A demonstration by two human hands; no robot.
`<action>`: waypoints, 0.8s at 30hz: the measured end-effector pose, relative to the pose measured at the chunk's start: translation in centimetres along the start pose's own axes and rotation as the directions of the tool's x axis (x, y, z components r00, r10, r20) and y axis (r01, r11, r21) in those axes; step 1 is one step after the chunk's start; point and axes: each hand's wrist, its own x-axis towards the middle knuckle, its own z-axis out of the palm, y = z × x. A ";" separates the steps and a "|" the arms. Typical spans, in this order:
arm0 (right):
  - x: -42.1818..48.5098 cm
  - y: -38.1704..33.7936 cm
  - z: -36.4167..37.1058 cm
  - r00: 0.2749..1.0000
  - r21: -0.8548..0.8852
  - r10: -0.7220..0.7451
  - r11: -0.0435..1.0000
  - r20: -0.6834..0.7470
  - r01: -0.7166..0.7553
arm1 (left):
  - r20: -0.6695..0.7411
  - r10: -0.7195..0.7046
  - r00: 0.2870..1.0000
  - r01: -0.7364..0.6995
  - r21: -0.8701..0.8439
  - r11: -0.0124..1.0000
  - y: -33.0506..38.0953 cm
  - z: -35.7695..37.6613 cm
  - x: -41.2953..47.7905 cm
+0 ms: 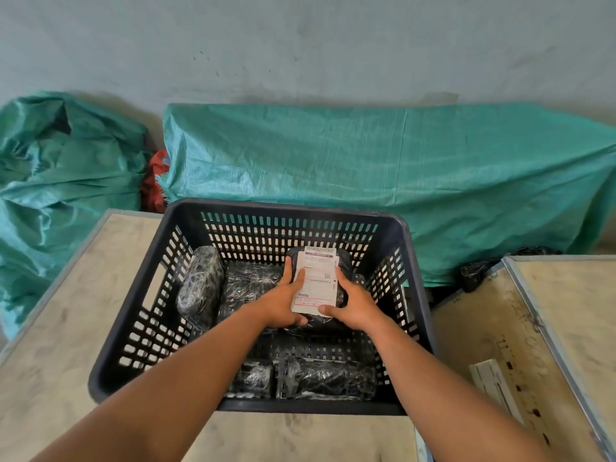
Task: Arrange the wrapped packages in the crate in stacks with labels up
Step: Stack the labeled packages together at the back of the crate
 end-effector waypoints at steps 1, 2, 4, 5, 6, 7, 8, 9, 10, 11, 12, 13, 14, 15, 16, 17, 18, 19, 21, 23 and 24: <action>-0.2 0.0 0.2 1.000 -0.006 -0.008 1.000 -0.016 0.008 | -0.010 -0.006 1.000 0.006 0.008 1.000 0.0 0.2 -0.1; -0.5 -0.1 0.3 1.000 -0.013 -0.015 1.000 -0.025 0.015 | -0.027 -0.011 1.000 0.012 0.023 1.000 -0.1 0.4 -0.3; -1.0 -0.6 0.3 0.999 -0.011 -0.020 1.000 -0.025 0.020 | -0.059 -0.022 0.998 0.026 0.068 0.997 -0.1 0.7 -0.7; -1.3 -0.9 0.0 0.999 0.000 -0.023 1.000 -0.025 0.023 | -0.066 -0.027 0.997 0.033 0.087 0.996 -0.1 0.7 -0.9; -1.8 -1.2 -0.4 0.999 0.004 -0.030 1.000 -0.026 0.030 | -0.066 -0.030 0.997 0.036 0.095 0.995 -0.1 0.7 -1.1; -2.2 -1.5 -0.9 0.999 -0.005 -0.041 0.999 -0.027 0.041 | -0.058 -0.030 0.998 0.035 0.089 0.995 0.0 0.5 -1.3; -2.8 -1.8 -1.6 0.998 -0.027 -0.055 0.998 -0.024 0.054 | -0.042 -0.030 0.999 0.033 0.073 0.997 0.2 0.2 -1.5; -3.5 -2.1 -2.3 0.998 -0.041 -0.066 0.997 -0.022 0.065 | -0.029 -0.028 0.999 0.030 0.053 0.998 0.6 -0.3 -1.8; -4.3 -2.3 -3.1 0.997 -0.038 -0.074 0.997 -0.022 0.073 | -0.033 -0.025 0.999 0.026 0.028 0.999 1.1 -1.0 -2.1; -5.3 -2.4 -3.8 0.997 -0.016 -0.078 0.997 -0.027 0.078 | -0.054 -0.020 0.998 0.020 0.002 1.000 1.7 -1.7 -2.5; -6.3 -2.2 -4.4 0.996 0.013 -0.079 0.997 -0.036 0.079 | -0.085 -0.004 0.996 0.002 -0.021 1.000 2.5 -2.5 -2.9; -7.4 -1.9 -4.9 0.996 0.045 -0.076 0.996 -0.048 0.078 | -0.118 0.022 0.993 -0.027 -0.045 0.999 3.2 -3.3 -3.5; -8.5 -1.5 -5.3 0.996 0.075 -0.070 0.994 -0.052 0.074 | -0.142 0.046 0.989 -0.057 -0.078 0.995 3.8 -3.8 -4.0; -9.4 -1.0 -5.4 0.998 0.096 -0.059 0.993 -0.037 0.062 | -0.142 0.060 0.988 -0.077 -0.117 0.990 4.3 -4.1 -4.7; -10.3 -0.6 -5.4 0.999 0.104 -0.045 0.994 0.003 0.044 | -0.109 0.074 0.991 -0.090 -0.145 0.985 4.7 -4.1 -5.5; -10.9 -0.3 -5.1 0.997 0.092 -0.033 0.995 0.064 0.027 | -0.050 0.097 0.994 -0.104 -0.160 0.982 4.9 -3.9 -6.3; -11.4 -0.1 -4.6 0.990 0.065 -0.021 0.998 0.139 0.012 | 0.027 0.123 0.992 -0.117 -0.170 0.978 5.0 -3.4 -7.1; -11.7 -0.1 -3.9 0.978 0.028 -0.008 1.000 0.208 0.002 | 0.105 0.145 0.984 -0.124 -0.182 0.975 4.9 -2.7 -7.7; -12.1 -0.1 -2.7 0.955 -0.042 -0.002 0.999 0.296 0.015 | 0.213 0.152 0.965 -0.111 -0.192 0.975 4.6 -1.5 -8.4; -12.0 -0.2 -2.3 0.946 -0.062 -0.010 0.998 0.324 0.032 | 0.247 0.117 0.962 -0.073 -0.183 0.980 4.3 -0.8 -8.5; -11.9 -0.2 -2.4 0.948 -0.059 -0.017 0.998 0.318 0.038 | 0.246 0.105 0.964 -0.063 -0.173 0.983 4.1 -0.7 -8.6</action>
